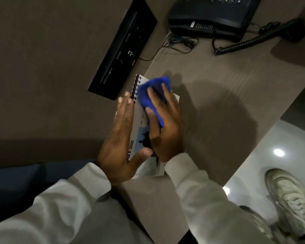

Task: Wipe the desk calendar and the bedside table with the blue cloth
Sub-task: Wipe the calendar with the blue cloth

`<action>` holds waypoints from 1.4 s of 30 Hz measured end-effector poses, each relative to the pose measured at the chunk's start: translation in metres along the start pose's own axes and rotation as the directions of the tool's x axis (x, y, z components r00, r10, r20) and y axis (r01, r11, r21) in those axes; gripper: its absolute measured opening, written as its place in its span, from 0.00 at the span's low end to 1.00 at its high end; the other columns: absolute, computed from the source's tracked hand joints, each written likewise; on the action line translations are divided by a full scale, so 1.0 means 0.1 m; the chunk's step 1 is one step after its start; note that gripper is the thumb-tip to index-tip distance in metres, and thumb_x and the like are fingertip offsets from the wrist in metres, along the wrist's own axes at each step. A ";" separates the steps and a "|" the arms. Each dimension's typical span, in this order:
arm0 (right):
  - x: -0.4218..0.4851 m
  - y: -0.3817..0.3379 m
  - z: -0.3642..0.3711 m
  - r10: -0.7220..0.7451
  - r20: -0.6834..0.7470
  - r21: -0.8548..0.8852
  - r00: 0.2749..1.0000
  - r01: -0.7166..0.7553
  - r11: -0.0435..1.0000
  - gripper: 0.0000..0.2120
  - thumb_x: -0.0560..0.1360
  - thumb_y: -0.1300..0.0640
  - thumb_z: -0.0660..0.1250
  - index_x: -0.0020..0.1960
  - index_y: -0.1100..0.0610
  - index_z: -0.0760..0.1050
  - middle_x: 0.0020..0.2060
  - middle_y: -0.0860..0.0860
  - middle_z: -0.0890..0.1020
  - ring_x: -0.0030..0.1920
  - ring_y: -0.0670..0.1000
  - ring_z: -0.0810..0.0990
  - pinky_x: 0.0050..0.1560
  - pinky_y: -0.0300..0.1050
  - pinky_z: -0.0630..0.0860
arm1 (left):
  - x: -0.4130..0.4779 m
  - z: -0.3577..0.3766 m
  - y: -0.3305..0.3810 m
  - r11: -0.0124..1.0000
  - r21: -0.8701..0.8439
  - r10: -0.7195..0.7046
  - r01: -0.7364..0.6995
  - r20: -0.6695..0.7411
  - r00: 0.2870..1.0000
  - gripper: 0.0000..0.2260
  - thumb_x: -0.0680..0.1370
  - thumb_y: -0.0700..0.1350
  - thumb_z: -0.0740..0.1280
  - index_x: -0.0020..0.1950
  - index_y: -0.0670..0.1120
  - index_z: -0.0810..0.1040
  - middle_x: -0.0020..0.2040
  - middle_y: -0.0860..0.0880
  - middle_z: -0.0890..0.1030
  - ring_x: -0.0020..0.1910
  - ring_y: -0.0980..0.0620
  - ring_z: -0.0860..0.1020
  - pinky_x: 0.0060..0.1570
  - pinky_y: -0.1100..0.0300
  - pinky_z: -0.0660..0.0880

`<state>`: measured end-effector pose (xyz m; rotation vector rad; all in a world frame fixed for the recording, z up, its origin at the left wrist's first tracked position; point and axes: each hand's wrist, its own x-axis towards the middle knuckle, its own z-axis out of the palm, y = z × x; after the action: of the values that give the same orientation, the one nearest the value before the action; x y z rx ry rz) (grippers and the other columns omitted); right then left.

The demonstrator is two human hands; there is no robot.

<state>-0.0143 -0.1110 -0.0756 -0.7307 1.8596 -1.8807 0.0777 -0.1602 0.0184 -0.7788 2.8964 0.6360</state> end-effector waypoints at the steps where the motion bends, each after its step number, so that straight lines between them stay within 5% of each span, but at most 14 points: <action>1: 0.03 0.01 0.01 0.056 -0.020 0.007 0.998 -0.056 0.998 0.21 0.80 0.60 0.62 0.72 0.54 0.68 0.75 0.60 0.66 0.77 0.61 0.62 0.76 0.60 0.62 | 0.00 0.01 0.00 1.000 0.006 0.004 -0.004 -0.001 1.000 0.47 0.74 0.71 0.49 0.78 0.38 0.41 0.80 0.43 0.41 0.80 0.52 0.38 0.78 0.59 0.43; 5: -0.28 0.12 -0.02 0.173 0.034 -0.065 0.984 -0.171 0.983 0.21 0.81 0.55 0.59 0.73 0.50 0.65 0.78 0.54 0.62 0.79 0.55 0.58 0.76 0.57 0.63 | -0.01 0.02 -0.01 0.999 0.036 0.020 -0.019 -0.017 1.000 0.46 0.74 0.71 0.48 0.78 0.39 0.41 0.80 0.46 0.40 0.80 0.49 0.39 0.79 0.46 0.45; 10: -0.38 0.07 -0.02 -0.019 0.110 -0.057 0.994 0.026 0.998 0.25 0.76 0.63 0.68 0.70 0.50 0.65 0.74 0.60 0.69 0.77 0.61 0.61 0.78 0.52 0.61 | -0.02 0.01 -0.05 0.994 0.089 0.057 -0.055 -0.012 0.998 0.45 0.75 0.69 0.48 0.78 0.37 0.42 0.80 0.42 0.40 0.80 0.45 0.39 0.78 0.40 0.46; 13: -0.04 0.07 0.02 -0.120 0.038 -0.060 0.992 0.122 0.991 0.21 0.77 0.65 0.66 0.69 0.58 0.71 0.71 0.61 0.72 0.75 0.63 0.66 0.74 0.60 0.65 | -0.01 0.02 -0.06 0.994 0.090 0.058 -0.057 -0.005 0.998 0.45 0.75 0.70 0.49 0.78 0.38 0.41 0.80 0.41 0.40 0.80 0.45 0.39 0.78 0.40 0.46; 17: -0.05 0.14 -0.02 0.090 -0.007 -0.062 0.996 -0.091 0.994 0.19 0.81 0.57 0.60 0.71 0.56 0.70 0.74 0.58 0.69 0.76 0.59 0.65 0.73 0.60 0.67 | -0.01 0.03 -0.06 0.995 0.094 0.045 -0.044 -0.008 0.999 0.45 0.75 0.70 0.48 0.78 0.39 0.41 0.81 0.45 0.38 0.80 0.46 0.38 0.77 0.39 0.49; 20: -0.39 0.17 -0.08 0.123 0.082 -0.092 0.989 -0.116 0.989 0.21 0.80 0.52 0.59 0.73 0.51 0.66 0.76 0.56 0.67 0.77 0.58 0.63 0.73 0.61 0.67 | -0.01 0.03 -0.06 0.993 0.106 0.055 -0.053 -0.016 0.998 0.45 0.75 0.70 0.47 0.78 0.38 0.43 0.81 0.46 0.39 0.80 0.45 0.39 0.77 0.38 0.51; 24: -0.33 0.10 -0.01 -0.023 0.105 -0.090 0.994 0.033 0.995 0.25 0.77 0.60 0.67 0.72 0.48 0.65 0.74 0.59 0.69 0.76 0.61 0.63 0.78 0.53 0.59 | -0.01 0.04 -0.04 0.991 0.124 0.060 -0.057 -0.018 0.998 0.44 0.76 0.69 0.48 0.77 0.35 0.45 0.80 0.41 0.42 0.80 0.43 0.40 0.75 0.35 0.52; 28: 0.13 0.08 0.04 -0.020 -0.045 -0.040 0.999 0.018 0.999 0.19 0.78 0.62 0.65 0.69 0.59 0.71 0.71 0.63 0.72 0.73 0.64 0.69 0.71 0.64 0.67 | -0.01 0.04 -0.01 0.989 0.140 0.060 -0.057 -0.017 0.998 0.45 0.75 0.69 0.48 0.77 0.34 0.46 0.80 0.37 0.43 0.80 0.43 0.41 0.77 0.37 0.50; 33: -0.12 0.18 -0.06 0.111 -0.025 -0.115 0.993 -0.113 0.987 0.19 0.80 0.59 0.63 0.70 0.54 0.71 0.75 0.58 0.68 0.76 0.59 0.65 0.73 0.59 0.68 | -0.01 0.03 -0.01 0.992 0.127 0.027 -0.025 -0.010 1.000 0.46 0.74 0.71 0.48 0.78 0.36 0.44 0.80 0.44 0.40 0.80 0.45 0.40 0.74 0.34 0.55; 37: -0.34 0.14 0.00 0.032 0.048 -0.114 0.998 -0.026 0.993 0.20 0.79 0.55 0.61 0.71 0.49 0.68 0.74 0.58 0.70 0.74 0.61 0.68 0.72 0.56 0.68 | -0.01 0.03 -0.03 0.990 0.141 0.031 -0.030 -0.004 1.000 0.46 0.74 0.71 0.48 0.78 0.38 0.43 0.80 0.46 0.39 0.80 0.46 0.40 0.74 0.34 0.54; 42: 0.13 0.05 0.15 0.017 -0.162 -0.037 0.987 -0.024 0.999 0.19 0.77 0.63 0.68 0.67 0.54 0.74 0.69 0.63 0.75 0.69 0.63 0.73 0.67 0.63 0.71 | -0.02 0.05 -0.06 0.986 0.148 0.074 -0.072 -0.011 0.997 0.46 0.74 0.70 0.50 0.78 0.36 0.44 0.81 0.43 0.41 0.80 0.44 0.41 0.77 0.40 0.49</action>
<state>-0.0157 -0.1313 -0.0794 -0.5837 1.9989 -1.9476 0.0821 -0.1622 0.0124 -0.6650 2.9568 0.4173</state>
